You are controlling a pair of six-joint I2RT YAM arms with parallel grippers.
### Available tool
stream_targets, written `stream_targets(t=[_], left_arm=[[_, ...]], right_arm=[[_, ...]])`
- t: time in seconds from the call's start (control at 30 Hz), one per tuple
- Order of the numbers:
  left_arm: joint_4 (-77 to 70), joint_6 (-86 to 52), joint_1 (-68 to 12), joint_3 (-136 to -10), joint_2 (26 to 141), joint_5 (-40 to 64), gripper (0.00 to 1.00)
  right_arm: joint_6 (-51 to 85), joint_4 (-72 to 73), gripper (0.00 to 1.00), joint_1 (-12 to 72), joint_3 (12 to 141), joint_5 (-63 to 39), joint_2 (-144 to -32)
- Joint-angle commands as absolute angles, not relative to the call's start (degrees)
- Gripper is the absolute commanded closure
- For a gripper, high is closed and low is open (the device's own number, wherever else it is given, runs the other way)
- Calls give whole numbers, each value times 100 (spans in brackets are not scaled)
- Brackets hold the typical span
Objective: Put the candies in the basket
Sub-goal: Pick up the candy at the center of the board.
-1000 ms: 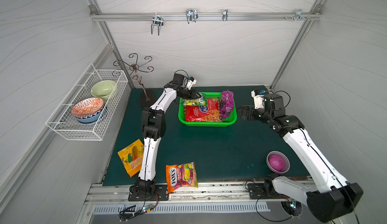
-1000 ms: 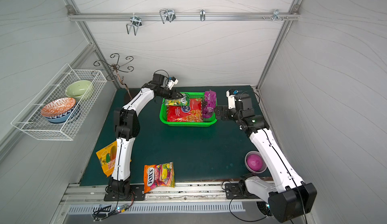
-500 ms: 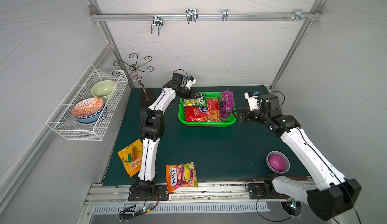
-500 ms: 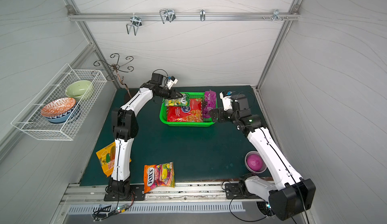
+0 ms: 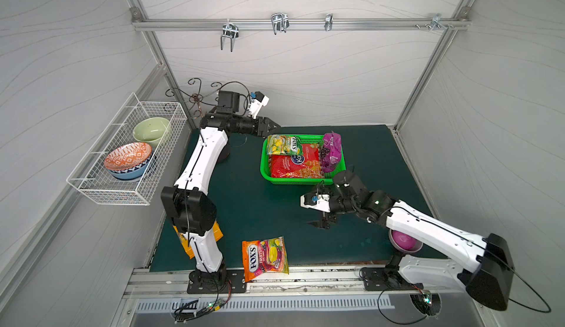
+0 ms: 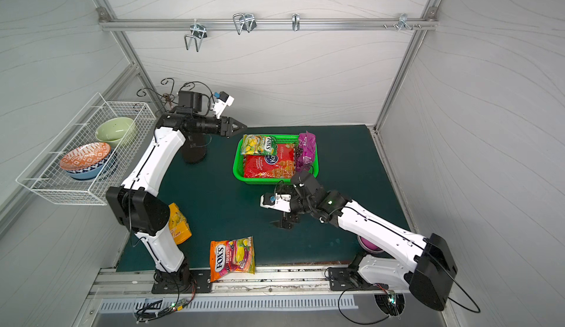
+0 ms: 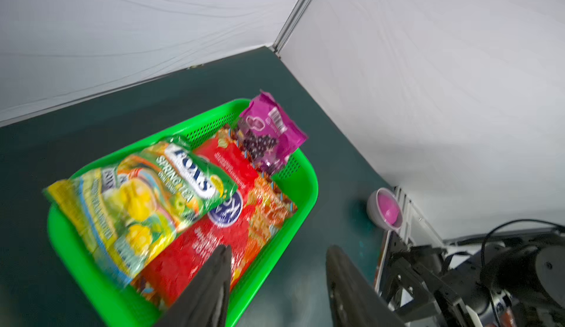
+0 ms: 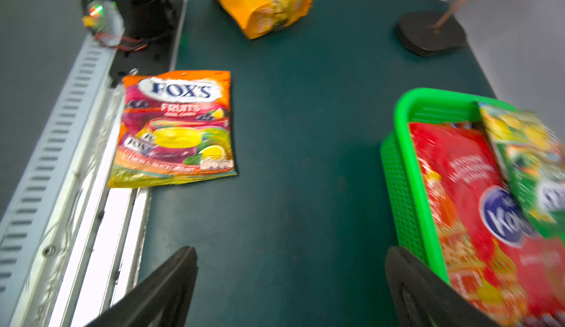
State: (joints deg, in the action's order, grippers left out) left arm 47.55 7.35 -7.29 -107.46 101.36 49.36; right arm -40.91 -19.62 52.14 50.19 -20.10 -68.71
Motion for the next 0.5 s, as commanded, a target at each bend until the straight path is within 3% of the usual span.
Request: stream_targets(t=[0.0,0.17,0.33,0.47], left_arm=[[5847,1949,-648,-10063,9798,4638,41],[6607,2519,-255,-9086,9210,4320,36],[7254,3030,357,-8421,9002,4270,20],[7271,3072,777,-7986,8948,4091,16]], right_arm=[[-5254,-1418,1,5377,4785,-2379,-7210],[-5752,-1334,1,5616,4788,-2667,-7809],[-5607,-1662,1,6180,5217,-3034,-8554],[-4980,-1557,1,6518,5716,-3512,-9256]])
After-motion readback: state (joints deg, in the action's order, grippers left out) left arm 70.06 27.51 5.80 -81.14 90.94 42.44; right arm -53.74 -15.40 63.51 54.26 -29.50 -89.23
